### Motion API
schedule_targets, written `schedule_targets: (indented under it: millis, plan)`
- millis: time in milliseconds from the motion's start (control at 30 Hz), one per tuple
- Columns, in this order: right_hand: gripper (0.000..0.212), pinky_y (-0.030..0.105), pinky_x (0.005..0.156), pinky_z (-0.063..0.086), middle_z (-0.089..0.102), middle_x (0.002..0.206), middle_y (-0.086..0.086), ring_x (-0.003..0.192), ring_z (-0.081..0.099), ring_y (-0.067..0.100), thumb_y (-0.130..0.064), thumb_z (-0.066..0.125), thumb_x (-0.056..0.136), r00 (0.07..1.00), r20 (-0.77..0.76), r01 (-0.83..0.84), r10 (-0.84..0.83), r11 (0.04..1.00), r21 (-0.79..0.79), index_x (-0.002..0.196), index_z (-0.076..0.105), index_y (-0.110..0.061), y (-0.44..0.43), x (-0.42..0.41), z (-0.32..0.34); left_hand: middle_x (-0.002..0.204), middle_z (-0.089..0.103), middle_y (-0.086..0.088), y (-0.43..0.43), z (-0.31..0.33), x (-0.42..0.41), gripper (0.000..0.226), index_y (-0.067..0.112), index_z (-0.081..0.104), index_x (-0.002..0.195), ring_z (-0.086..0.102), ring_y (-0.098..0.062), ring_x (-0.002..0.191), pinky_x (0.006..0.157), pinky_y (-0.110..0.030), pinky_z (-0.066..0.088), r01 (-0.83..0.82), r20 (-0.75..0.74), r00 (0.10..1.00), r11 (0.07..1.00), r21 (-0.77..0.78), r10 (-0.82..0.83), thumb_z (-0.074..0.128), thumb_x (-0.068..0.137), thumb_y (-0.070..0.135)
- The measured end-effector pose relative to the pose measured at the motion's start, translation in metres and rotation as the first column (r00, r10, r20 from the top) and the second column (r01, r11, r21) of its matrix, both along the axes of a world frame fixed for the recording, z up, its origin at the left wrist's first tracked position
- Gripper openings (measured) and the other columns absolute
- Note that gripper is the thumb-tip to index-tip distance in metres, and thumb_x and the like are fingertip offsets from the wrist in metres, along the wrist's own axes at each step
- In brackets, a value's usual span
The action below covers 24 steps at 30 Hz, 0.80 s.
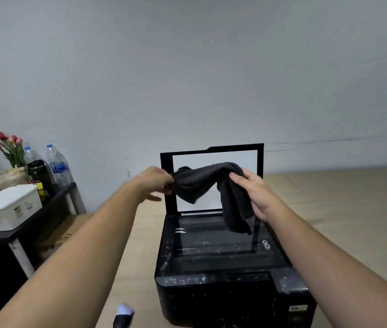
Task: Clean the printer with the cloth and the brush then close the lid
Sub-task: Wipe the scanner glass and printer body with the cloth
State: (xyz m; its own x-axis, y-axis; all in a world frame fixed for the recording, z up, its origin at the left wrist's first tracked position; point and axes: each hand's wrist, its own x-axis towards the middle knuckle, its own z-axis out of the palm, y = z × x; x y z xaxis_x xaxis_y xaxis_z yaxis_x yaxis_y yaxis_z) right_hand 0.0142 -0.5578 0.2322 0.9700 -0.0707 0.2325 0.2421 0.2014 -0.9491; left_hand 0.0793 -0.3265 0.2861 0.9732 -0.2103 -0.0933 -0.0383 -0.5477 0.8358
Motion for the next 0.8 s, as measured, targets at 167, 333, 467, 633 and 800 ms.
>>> schedule_targets:
  millis: [167,333,467,633,800]
  plan:
    - [0.016,0.022,0.078,0.052,0.069,0.098,0.002,0.089,0.064,0.01,-0.014,0.058,0.089,0.993,0.109,0.052,-0.043,0.995,-0.086,0.103,0.066,-0.018,0.025,0.006,0.005,0.115,0.057,0.006,-0.027,-0.035,-0.009,0.04,0.033,0.05,0.122,0.062,-0.014,0.101,0.076,-0.033,0.053,0.215,0.128,0.972,0.965,-0.153,-0.196,0.063,0.088,0.019]
    - [0.025,0.027,0.089,0.051,0.067,0.107,-0.003,0.102,0.062,0.012,-0.016,0.062,0.088,0.98,0.169,0.128,-0.105,0.982,-0.136,0.109,0.059,-0.029,0.043,0.011,-0.02,0.091,0.071,-0.003,-0.052,-0.063,-0.016,0.029,0.018,0.058,0.118,0.067,-0.021,0.08,0.072,-0.035,0.052,0.276,0.104,0.961,0.84,-0.467,-0.258,0.054,0.093,0.004]
    - [0.031,0.025,0.089,0.048,0.064,0.111,-0.007,0.104,0.061,0.008,-0.02,0.06,0.089,0.959,0.177,0.258,-0.22,0.937,-0.237,0.119,0.053,-0.026,0.046,0.018,-0.034,0.093,0.068,-0.012,-0.053,-0.08,-0.014,0.029,0.019,0.062,0.113,0.063,-0.02,0.071,0.062,-0.028,0.052,0.26,0.008,0.953,0.803,-0.535,-0.303,0.05,0.094,0.001]
    - [0.024,0.028,0.09,0.045,0.063,0.107,-0.008,0.102,0.059,0.013,-0.018,0.059,0.089,0.976,0.129,0.216,-0.176,0.857,-0.468,0.111,0.054,-0.026,0.02,0.033,-0.043,0.093,0.064,-0.007,-0.031,-0.097,-0.002,0.03,0.013,0.06,0.112,0.061,-0.011,0.067,0.052,-0.017,0.048,-0.015,0.008,1.0,0.941,-0.339,0.018,0.04,0.093,-0.001]
    - [0.04,0.024,0.085,0.037,0.058,0.113,-0.006,0.106,0.053,0.015,-0.024,0.061,0.087,1.0,0.014,0.007,0.011,0.486,-0.874,0.125,0.049,-0.019,0.005,0.049,-0.077,0.113,0.066,-0.005,0.006,-0.157,0.005,0.021,0.014,0.063,0.11,0.06,-0.021,0.101,0.086,-0.027,0.047,-0.241,0.132,0.964,0.969,0.049,0.233,0.05,0.093,0.014]
